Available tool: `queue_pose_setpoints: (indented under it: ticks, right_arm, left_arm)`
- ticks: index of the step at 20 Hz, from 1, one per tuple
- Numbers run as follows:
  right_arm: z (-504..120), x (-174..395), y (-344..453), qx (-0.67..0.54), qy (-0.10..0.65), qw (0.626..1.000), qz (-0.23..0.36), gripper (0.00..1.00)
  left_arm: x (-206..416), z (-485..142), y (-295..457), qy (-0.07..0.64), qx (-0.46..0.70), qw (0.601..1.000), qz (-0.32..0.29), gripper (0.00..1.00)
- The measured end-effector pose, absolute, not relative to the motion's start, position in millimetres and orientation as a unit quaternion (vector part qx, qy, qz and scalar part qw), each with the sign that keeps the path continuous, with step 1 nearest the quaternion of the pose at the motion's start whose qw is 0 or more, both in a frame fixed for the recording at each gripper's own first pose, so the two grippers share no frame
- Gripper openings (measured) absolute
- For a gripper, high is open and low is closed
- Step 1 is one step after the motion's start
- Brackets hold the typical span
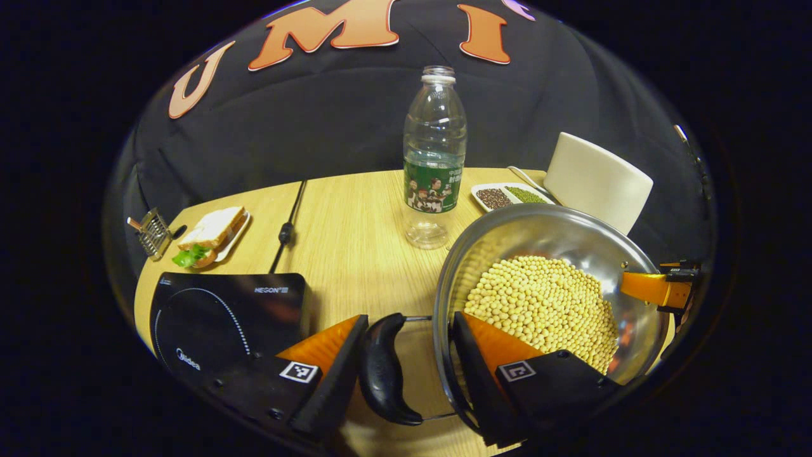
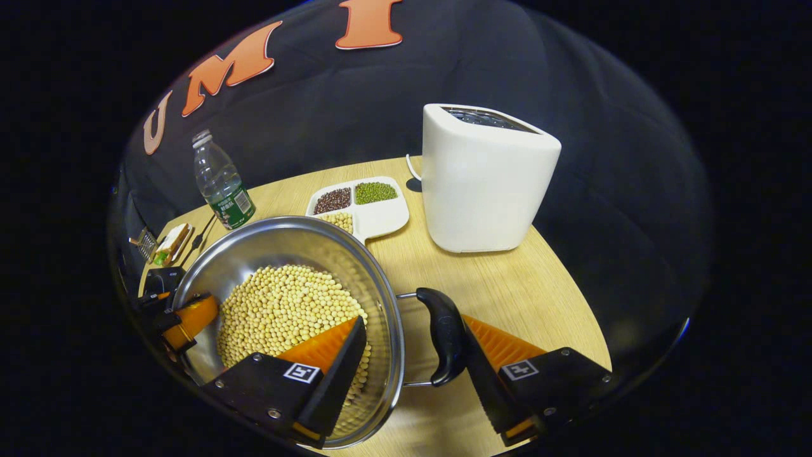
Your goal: First push the handle of the pot to place it horizontally, then grasp the pot with both hands and set it on the induction cooktop.
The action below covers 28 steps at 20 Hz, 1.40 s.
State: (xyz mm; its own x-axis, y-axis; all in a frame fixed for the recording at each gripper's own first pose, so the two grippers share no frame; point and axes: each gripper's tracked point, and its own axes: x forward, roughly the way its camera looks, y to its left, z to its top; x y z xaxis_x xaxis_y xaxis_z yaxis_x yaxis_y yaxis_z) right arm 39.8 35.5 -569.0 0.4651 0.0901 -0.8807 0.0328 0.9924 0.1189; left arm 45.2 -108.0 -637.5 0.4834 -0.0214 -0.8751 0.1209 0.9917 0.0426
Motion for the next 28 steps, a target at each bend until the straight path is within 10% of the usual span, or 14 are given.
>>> queue_pose_setpoints:
  ticks: [15, 28]
  right_arm:
    - [-563.2, 33.9, 35.1, 0.059, 0.479, 0.876, 0.006, 0.56]
    - [-467.2, 16.9, 45.0, 0.043, 0.424, 0.905, 0.015, 0.60]
  left_arm:
    - [53.9, -630.2, -105.1, 0.477, 0.064, 0.876, -0.038, 0.77]
    - [49.6, -556.5, -77.2, 0.443, 0.053, 0.895, -0.026, 0.76]
